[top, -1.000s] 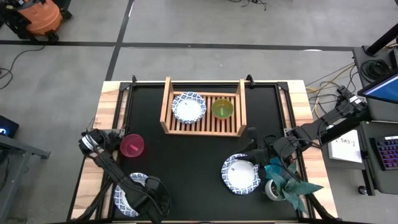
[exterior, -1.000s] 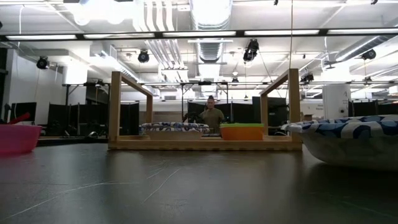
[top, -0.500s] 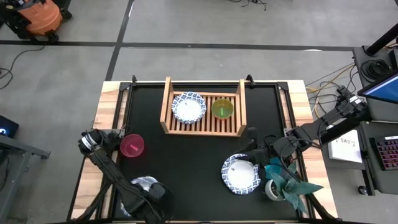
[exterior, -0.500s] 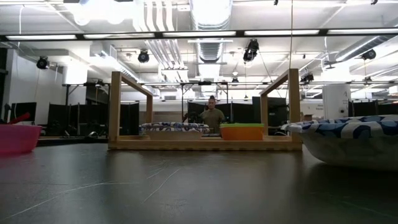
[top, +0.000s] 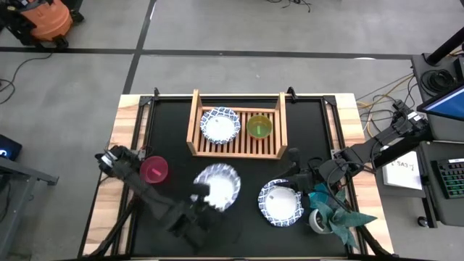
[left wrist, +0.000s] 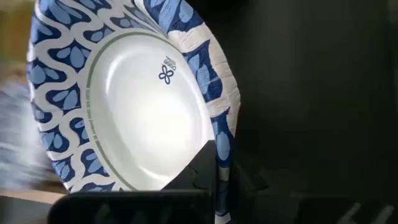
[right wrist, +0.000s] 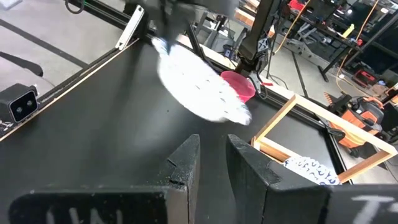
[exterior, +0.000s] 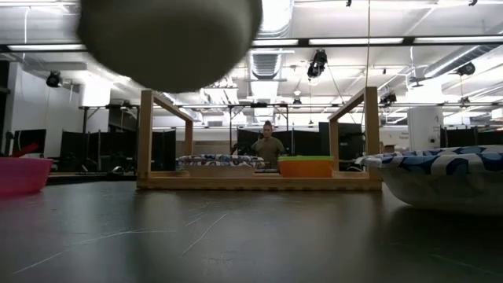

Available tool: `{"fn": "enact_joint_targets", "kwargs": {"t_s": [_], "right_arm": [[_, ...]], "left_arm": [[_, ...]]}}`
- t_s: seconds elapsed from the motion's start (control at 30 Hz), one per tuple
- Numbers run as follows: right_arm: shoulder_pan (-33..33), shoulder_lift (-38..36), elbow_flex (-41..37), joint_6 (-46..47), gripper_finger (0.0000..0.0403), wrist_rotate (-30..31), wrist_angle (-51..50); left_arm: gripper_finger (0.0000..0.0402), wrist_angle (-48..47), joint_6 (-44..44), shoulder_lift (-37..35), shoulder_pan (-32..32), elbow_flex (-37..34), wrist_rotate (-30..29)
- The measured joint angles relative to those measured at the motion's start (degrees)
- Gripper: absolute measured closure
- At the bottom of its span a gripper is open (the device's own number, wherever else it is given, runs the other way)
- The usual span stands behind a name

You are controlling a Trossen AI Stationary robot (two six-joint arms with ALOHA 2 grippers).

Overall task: Place and stack bowls onto a shelf
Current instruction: Stack the large white bowl on top of the large white bowl on the shelf

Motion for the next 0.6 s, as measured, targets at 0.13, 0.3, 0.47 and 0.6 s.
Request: {"fn": "enact_joint_targets", "kwargs": {"t_s": [0.13,0.3,0.47,0.6], "right_arm": [[0.0,0.0,0.0,0.15,0.0335,0.0,0.0],[0.01,0.0,0.0,0.17,0.0335,0.0,0.0],[-0.01,0.0,0.0,0.2,0.0335,0.0,-0.02],[-0.02,0.0,0.0,0.67,0.0335,0.0,-0.13]], "left_arm": [[0.0402,-3.14,12.99,0.0,6.91,-1.6,-5.85],[0.0401,-3.57,23.35,-0.2,17.45,-4.28,-8.91],[0.0401,0.88,30.87,-0.22,28.48,-7.38,-8.99],[0.0401,6.01,36.12,-0.28,36.33,-8.87,-4.64]]}}
